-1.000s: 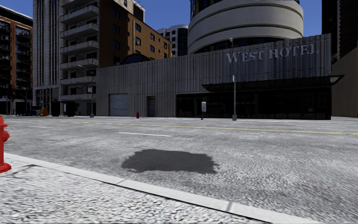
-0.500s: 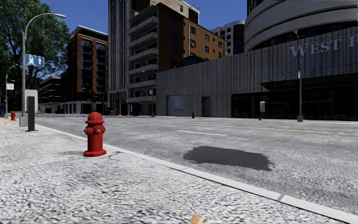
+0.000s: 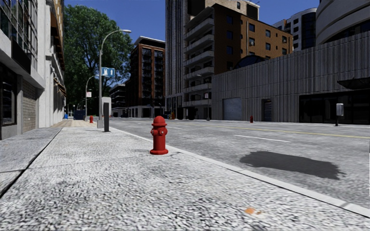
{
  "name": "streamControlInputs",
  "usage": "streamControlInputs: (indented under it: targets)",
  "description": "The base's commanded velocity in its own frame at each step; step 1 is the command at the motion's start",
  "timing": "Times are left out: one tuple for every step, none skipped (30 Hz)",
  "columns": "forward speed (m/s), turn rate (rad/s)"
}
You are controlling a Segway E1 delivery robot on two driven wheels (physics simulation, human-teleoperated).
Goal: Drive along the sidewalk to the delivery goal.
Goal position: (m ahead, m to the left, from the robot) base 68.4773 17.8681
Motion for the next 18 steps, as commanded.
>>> streamControlInputs:
  targets:
    - [0.0, 0.0]
    - [0.0, 0.0]
    - [0.0, 0.0]
    - [0.0, 0.0]
    - [0.0, 0.0]
    - [0.0, 0.0]
    - [0.0, 0.0]
    - [0.0, 0.0]
    - [0.0, 0.0]
    - [0.0, 0.0]
    - [0.0, 0.07]
    - [1.65, 0.23]
    - [1.65, 0.23]
    - [2.0, 0.32]
    - [2.0, 0.41]
    - [2.0, 0.41]
    - [2.0, 0.46]
    - [2.0, 0.5]
